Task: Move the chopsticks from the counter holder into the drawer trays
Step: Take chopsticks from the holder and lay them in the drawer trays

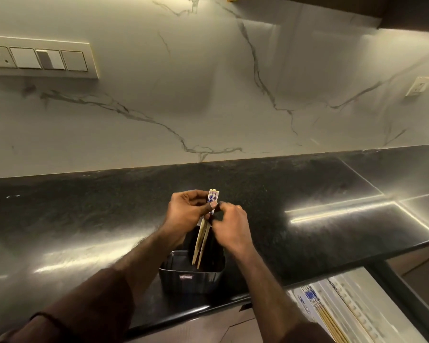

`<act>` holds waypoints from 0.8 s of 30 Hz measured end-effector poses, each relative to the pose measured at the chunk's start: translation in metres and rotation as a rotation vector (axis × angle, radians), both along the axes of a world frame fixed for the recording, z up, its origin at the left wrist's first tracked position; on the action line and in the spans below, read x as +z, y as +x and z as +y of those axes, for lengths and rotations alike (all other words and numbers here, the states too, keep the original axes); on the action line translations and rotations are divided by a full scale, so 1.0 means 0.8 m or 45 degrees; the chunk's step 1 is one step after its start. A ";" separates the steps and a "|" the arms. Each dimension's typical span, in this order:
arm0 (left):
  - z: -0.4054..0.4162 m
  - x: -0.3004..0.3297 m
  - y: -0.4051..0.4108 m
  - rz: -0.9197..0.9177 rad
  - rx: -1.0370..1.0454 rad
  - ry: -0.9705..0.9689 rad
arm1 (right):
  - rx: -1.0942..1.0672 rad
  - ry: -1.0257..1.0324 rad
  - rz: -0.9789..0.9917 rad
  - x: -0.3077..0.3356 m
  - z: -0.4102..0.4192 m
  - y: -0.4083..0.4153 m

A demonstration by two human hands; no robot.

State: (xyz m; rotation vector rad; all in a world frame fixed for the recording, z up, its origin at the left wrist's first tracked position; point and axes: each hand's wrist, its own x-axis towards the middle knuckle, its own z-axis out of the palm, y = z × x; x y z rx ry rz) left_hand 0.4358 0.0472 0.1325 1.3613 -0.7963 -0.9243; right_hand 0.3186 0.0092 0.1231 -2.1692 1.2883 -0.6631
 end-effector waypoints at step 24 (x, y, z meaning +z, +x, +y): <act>0.074 0.188 -0.138 0.033 -0.195 -0.409 | 0.021 0.354 -0.395 0.056 0.141 -0.189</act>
